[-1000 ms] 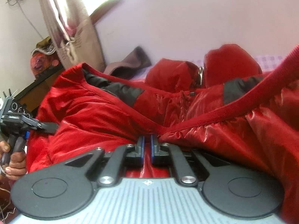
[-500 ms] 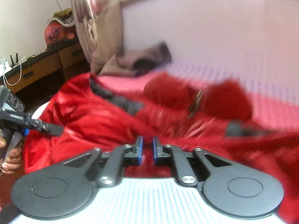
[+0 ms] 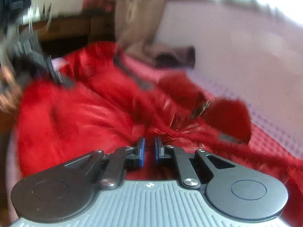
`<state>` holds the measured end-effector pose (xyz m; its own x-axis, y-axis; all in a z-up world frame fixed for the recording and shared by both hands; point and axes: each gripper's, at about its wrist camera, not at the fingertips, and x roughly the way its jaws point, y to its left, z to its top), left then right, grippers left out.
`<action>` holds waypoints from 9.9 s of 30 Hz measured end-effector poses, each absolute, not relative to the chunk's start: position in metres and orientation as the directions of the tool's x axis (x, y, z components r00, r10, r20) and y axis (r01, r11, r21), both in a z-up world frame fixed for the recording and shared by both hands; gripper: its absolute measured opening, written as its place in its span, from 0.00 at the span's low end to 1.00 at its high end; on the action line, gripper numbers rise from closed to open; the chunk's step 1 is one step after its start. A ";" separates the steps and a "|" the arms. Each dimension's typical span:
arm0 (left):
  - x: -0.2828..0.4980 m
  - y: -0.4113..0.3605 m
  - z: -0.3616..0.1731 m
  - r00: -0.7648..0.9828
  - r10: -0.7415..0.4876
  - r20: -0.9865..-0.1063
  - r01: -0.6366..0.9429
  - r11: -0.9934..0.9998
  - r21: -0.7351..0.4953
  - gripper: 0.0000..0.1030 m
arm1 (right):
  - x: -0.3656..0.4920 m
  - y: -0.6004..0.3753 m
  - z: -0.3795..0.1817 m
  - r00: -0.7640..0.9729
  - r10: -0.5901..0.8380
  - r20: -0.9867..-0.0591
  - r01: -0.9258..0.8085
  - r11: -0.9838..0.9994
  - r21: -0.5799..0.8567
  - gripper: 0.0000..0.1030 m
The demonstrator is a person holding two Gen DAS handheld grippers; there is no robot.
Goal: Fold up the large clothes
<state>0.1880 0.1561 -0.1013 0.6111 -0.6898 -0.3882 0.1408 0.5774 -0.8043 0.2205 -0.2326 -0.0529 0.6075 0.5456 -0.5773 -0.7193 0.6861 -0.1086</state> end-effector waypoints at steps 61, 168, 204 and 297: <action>0.109 -0.294 -0.032 0.611 -0.737 -0.289 0.716 0.670 -0.196 0.85 | 0.139 -0.605 -0.075 0.796 0.601 -0.074 -0.187 0.360 0.914 0.93; 0.103 -0.271 -0.065 0.526 -0.759 -0.383 0.782 0.609 -0.134 0.76 | 0.190 -0.468 -0.087 0.853 0.368 -0.370 -0.373 0.926 0.062 0.28; 0.102 -0.287 -0.067 0.534 -0.714 -0.453 0.777 0.626 -0.072 0.86 | 0.185 -0.468 -0.087 0.870 0.354 -0.344 -0.354 0.933 0.065 0.28; 0.082 -0.251 -0.040 0.561 -0.724 -0.400 0.761 0.642 -0.093 1.00 | 0.087 -0.490 -0.098 0.829 0.321 -0.458 -0.143 0.913 0.381 0.75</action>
<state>0.0820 -0.2508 -0.0397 0.5615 -0.7243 -0.4001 0.7612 0.6417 -0.0935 0.0865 -0.4904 -0.0976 0.8292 0.3209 -0.4576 -0.1430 0.9133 0.3813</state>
